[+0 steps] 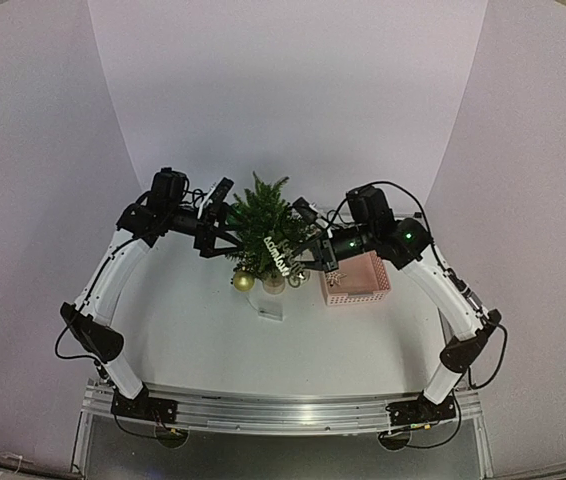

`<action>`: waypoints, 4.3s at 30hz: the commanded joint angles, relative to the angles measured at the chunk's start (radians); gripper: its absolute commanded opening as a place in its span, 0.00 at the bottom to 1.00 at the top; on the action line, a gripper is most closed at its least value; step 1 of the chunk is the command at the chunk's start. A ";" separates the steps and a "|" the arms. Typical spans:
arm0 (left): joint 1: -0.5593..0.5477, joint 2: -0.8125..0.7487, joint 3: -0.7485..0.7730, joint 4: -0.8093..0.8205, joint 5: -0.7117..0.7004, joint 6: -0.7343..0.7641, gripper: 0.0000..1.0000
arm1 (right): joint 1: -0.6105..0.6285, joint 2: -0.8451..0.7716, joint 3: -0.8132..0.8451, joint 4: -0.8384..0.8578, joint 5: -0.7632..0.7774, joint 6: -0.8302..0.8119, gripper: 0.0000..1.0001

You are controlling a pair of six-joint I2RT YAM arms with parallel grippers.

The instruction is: Decorate the small christmas tree

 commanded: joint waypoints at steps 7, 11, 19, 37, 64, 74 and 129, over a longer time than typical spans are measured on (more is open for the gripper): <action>-0.056 -0.033 0.048 -0.093 0.076 0.027 0.89 | 0.046 0.099 0.082 0.054 -0.053 -0.023 0.00; -0.061 0.005 0.104 -0.239 0.085 0.169 0.81 | 0.045 0.113 0.100 0.052 -0.066 -0.023 0.00; -0.108 0.057 0.193 -0.347 0.045 0.305 0.71 | 0.046 0.152 0.111 0.053 -0.100 -0.013 0.00; -0.114 0.045 0.225 -0.377 -0.073 0.430 0.82 | 0.046 0.137 0.100 0.056 -0.018 0.001 0.00; -0.228 -0.490 -0.690 0.962 -0.750 1.184 0.97 | 0.151 0.026 -0.157 0.879 0.855 0.748 0.00; -0.251 -0.451 -0.792 1.228 -0.834 1.347 0.71 | 0.197 0.097 -0.112 0.966 0.865 0.806 0.00; -0.259 -0.363 -0.650 1.370 -1.039 1.270 0.00 | 0.203 0.043 -0.259 1.116 0.875 0.834 0.33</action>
